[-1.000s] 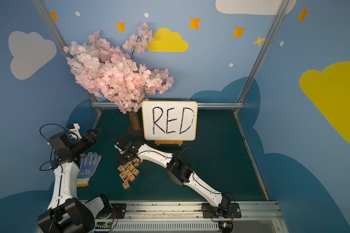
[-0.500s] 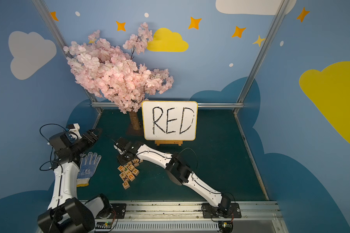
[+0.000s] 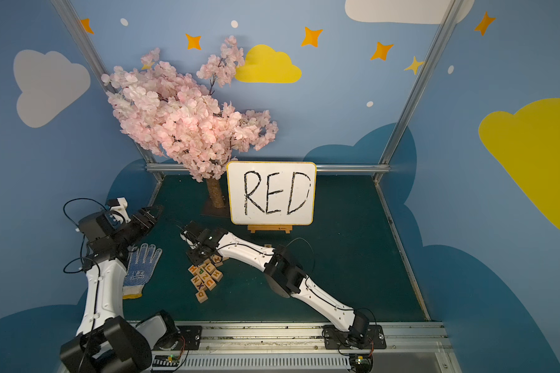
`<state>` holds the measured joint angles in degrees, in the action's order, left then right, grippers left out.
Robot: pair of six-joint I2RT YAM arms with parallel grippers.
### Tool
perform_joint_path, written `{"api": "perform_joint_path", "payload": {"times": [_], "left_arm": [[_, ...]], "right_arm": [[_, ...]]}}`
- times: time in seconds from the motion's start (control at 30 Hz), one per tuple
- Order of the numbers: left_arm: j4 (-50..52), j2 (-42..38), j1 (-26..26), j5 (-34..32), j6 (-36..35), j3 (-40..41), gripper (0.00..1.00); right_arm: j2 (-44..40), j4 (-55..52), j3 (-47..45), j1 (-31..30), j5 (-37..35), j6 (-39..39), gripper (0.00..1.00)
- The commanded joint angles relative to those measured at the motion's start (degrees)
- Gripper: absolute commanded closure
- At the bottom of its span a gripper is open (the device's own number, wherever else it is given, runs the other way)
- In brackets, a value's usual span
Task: Assemble the uppercase word "red" with letter blocks
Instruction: Pick up the letter block from the center of the board.
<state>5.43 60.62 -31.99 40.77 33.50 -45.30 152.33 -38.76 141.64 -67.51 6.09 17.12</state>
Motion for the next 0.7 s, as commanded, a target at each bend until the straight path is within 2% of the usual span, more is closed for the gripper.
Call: {"api": "perform_joint_path", "payload": {"times": [0.0, 0.4, 0.57, 0.67], "left_arm": [[-1.1, -0.7, -0.3, 1.0, -0.3, 0.0, 0.29], [-1.0, -0.8, -0.3, 0.9, -0.3, -0.1, 0.29], [-1.0, -0.9, -0.2, 0.9, -0.3, -0.1, 0.29], [-1.0, -0.9, -0.2, 1.0, -0.3, -0.1, 0.29]], "right_arm": [[1.9, -2.1, 1.5, -0.9, -2.1, -1.6, 0.58], [2.4, -1.4, 1.7, -1.1, -3.1, -1.5, 0.61], [2.2, -1.4, 1.7, -1.1, -3.4, -1.3, 0.68], [1.8, -1.6, 1.7, -1.0, -3.7, -0.9, 0.76]]}}
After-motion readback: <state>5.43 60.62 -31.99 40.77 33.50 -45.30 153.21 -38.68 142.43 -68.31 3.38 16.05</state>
